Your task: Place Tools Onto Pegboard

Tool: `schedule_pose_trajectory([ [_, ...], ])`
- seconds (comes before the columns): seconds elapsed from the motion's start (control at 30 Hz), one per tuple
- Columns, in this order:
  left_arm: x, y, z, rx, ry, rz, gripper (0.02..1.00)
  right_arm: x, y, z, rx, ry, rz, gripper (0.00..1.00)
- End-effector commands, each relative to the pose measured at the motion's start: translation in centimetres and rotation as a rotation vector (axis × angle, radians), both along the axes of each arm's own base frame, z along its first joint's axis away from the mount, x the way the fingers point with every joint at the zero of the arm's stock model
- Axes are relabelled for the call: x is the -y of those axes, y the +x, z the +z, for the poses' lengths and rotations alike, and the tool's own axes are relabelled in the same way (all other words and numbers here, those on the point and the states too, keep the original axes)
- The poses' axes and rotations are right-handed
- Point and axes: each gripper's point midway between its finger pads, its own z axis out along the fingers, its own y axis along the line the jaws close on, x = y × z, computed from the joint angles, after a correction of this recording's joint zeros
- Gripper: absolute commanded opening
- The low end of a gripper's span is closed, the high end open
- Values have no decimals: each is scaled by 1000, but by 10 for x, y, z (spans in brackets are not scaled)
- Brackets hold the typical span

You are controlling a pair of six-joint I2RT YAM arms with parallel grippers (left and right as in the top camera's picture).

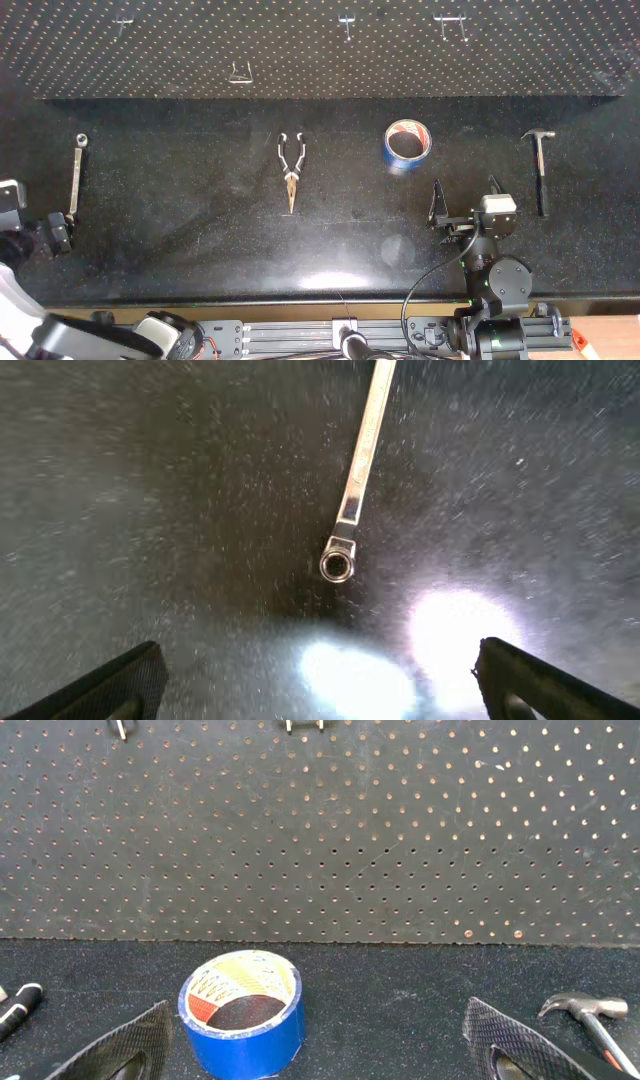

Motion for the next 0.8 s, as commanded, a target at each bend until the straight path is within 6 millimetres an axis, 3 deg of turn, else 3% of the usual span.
schedule_pose_trajectory([
  [0.03, -9, 13, -23, -2, -22, -78, 993, -1, 0, 0, 4, -11, 5, 947],
  [0.1, -5, 30, -35, -17, -18, -130, 996, -1, 0, 0, 4, -11, 5, 947],
  [0.17, -6, 45, -45, -13, -46, -75, 996, -1, 0, 0, 4, -11, 5, 947],
  [0.33, -8, 69, -63, -24, -20, -104, 996, -1, 0, 0, 4, -11, 5, 947],
  [0.57, -17, 80, -75, 7, -27, -75, 998, -1, 0, -1, 3, -11, 5, 947],
  [0.8, 0, 97, -91, -11, -44, -137, 998, -1, 0, 0, 4, -11, 5, 947],
])
